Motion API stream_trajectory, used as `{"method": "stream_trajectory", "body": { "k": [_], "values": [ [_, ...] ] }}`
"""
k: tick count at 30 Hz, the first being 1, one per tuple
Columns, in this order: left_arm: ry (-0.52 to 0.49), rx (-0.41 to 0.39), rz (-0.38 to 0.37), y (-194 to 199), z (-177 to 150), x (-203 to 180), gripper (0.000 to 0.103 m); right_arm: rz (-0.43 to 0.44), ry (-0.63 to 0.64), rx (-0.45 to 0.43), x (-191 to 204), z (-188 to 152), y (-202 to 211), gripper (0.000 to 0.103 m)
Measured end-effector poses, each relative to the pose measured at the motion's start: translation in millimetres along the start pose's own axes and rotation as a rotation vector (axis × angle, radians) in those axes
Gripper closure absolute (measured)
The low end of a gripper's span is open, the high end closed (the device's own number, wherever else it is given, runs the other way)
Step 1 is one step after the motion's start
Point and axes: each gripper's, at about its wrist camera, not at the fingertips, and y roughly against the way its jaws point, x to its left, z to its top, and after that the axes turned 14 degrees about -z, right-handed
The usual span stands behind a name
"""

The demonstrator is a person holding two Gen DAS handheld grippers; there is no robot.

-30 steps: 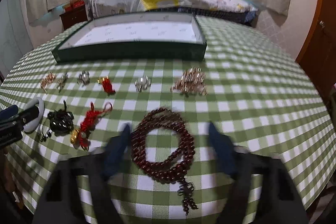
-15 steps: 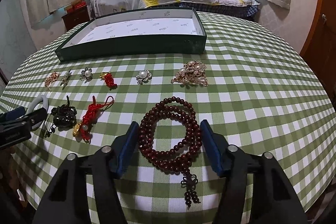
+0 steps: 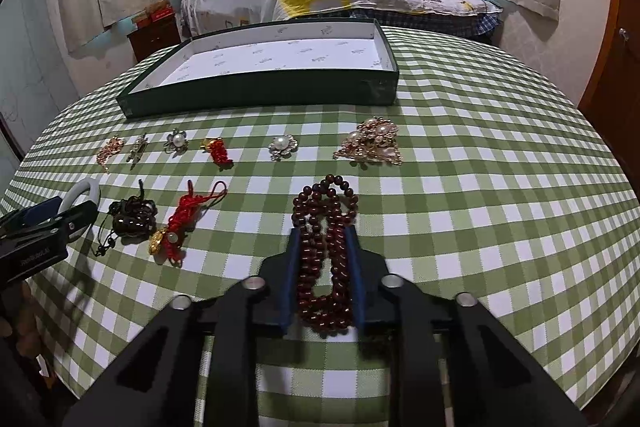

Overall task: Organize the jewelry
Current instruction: 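Grasp the white jade bangle with the left gripper while the right gripper lifts the beads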

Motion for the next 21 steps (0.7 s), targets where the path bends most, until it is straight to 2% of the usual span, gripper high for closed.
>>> {"method": "stream_trajectory", "body": {
  "k": [21],
  "values": [
    [0.014, -0.014, 0.009, 2.2, 0.7, -2.3, 0.034, 0.01, -0.002, -0.02, 3.5, -0.6, 1.4, 0.087]
  ]
}}
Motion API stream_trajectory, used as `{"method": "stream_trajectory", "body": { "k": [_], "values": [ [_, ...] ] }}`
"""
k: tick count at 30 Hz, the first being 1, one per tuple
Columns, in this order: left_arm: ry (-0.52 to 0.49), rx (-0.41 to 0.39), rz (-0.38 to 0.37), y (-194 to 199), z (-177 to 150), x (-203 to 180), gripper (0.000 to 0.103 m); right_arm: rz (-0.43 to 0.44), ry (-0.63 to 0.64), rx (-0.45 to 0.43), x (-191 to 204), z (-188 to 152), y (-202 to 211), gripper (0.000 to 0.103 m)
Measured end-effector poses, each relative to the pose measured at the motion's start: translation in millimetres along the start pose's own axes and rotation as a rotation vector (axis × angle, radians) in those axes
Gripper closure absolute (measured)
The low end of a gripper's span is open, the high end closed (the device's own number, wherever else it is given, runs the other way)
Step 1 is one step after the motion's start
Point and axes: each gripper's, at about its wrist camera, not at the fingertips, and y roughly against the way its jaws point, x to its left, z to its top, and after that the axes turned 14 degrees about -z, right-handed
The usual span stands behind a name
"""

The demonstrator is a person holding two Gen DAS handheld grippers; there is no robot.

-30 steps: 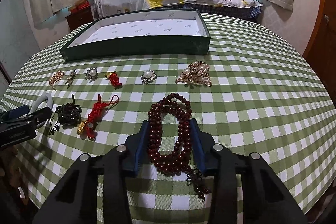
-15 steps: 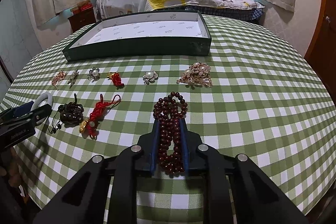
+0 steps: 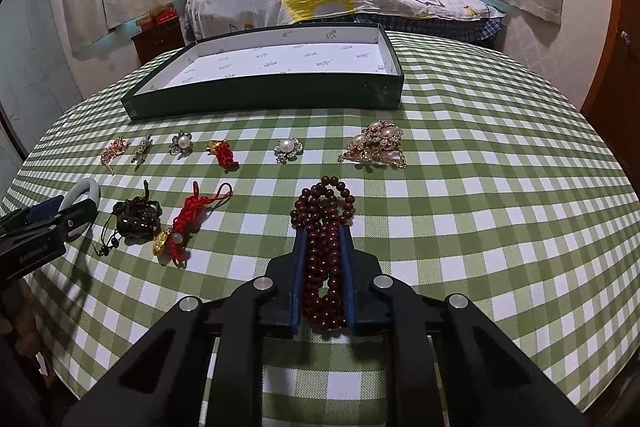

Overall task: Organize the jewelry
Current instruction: 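Grasp the white jade bangle with the left gripper while the right gripper lifts the beads, then carry the bangle and beads into the green tray and open both grippers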

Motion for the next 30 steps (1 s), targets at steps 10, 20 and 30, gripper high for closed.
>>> {"method": "stream_trajectory", "body": {
  "k": [10, 20, 30],
  "values": [
    [-0.01, -0.015, 0.008, 2.9, 0.7, 2.3, 0.034, 0.008, -0.004, -0.012, -0.2, 1.1, 2.3, 0.092],
    [-0.025, -0.047, 0.01, 12.2, 7.2, -0.2, 0.034, 0.023, -0.021, -0.038, -3.2, 7.4, 11.6, 0.092],
    [-0.071, -0.128, -0.044, 31.7, 44.4, -18.3, 0.034, 0.03, -0.047, -0.173, -11.1, 53.5, 41.2, 0.092]
  ]
}}
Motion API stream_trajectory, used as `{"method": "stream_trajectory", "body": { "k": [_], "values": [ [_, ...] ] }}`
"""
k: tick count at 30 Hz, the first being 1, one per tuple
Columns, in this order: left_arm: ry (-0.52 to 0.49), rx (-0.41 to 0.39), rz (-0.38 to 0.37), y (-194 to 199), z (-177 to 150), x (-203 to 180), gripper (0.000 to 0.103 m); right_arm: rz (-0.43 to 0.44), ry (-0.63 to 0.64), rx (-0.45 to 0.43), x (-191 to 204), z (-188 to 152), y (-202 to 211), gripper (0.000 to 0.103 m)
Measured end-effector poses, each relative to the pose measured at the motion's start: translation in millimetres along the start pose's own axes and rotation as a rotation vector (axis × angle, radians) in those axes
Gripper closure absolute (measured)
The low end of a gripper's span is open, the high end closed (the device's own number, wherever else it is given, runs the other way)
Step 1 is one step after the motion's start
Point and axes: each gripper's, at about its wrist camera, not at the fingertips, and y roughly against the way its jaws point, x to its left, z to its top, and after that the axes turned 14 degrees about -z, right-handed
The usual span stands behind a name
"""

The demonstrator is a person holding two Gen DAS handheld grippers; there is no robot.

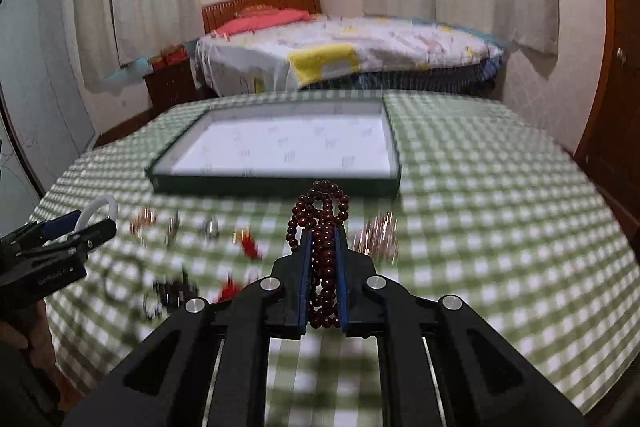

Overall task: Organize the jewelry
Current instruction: 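Carry the bangle and beads into the green tray and open both grippers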

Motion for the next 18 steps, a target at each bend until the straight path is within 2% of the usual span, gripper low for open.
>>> {"method": "stream_trajectory", "body": {
  "k": [9, 13, 18],
  "values": [
    [-0.064, -0.131, -0.039, -22.1, 74.3, -11.0, 0.034, 0.003, -0.04, -0.131, 1.3, 69.6, -25.5, 0.092],
    [-0.063, -0.135, -0.057, -53.8, 100.3, -10.0, 0.034, -0.004, -0.039, -0.14, 7.2, 87.2, -50.2, 0.092],
    [-0.06, -0.094, -0.065, -103.9, 118.1, -6.0, 0.034, -0.013, -0.034, -0.086, 10.6, 92.4, -94.3, 0.092]
  ]
}}
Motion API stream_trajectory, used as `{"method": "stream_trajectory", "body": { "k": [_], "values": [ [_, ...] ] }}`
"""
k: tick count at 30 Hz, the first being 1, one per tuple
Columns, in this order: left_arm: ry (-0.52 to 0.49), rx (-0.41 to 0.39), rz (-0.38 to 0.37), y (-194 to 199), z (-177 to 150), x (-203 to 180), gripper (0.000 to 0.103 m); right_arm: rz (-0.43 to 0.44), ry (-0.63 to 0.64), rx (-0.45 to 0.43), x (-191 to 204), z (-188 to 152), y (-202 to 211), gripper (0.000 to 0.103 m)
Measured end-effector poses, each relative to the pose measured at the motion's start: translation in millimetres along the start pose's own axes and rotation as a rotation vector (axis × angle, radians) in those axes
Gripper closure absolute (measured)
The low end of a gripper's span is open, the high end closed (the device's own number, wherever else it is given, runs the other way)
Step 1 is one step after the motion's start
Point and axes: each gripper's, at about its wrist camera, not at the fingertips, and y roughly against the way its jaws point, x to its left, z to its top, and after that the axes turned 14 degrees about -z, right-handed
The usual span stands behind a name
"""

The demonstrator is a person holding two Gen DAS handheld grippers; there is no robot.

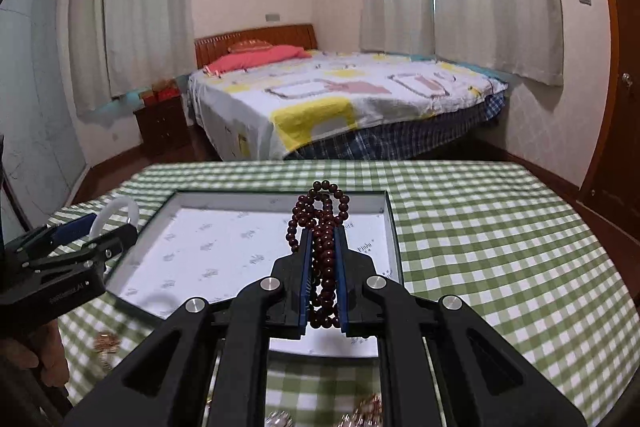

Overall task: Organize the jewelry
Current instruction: 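Carry the bangle and beads into the green tray and open both grippers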

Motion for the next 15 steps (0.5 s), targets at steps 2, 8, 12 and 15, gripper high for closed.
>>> {"method": "stream_trajectory", "body": {
  "k": [2, 8, 12, 15],
  "values": [
    [0.001, 0.03, 0.001, -17.2, -3.0, 2.5, 0.034, 0.0, 0.002, 0.047, 0.8, -8.1, -15.2, 0.092],
    [0.021, 0.131, -0.003, -56.3, -20.0, 14.8, 0.034, -0.001, 0.004, 0.158, -2.1, -27.9, -44.4, 0.092],
    [0.032, 0.163, -0.002, -65.0, -27.5, 18.9, 0.034, -0.001, 0.02, 0.21, -0.7, -36.5, -56.4, 0.092],
    [0.04, 0.189, -0.004, -68.9, -34.7, 21.3, 0.034, 0.0, 0.022, 0.235, -0.3, -41.3, -62.5, 0.092]
  ]
}}
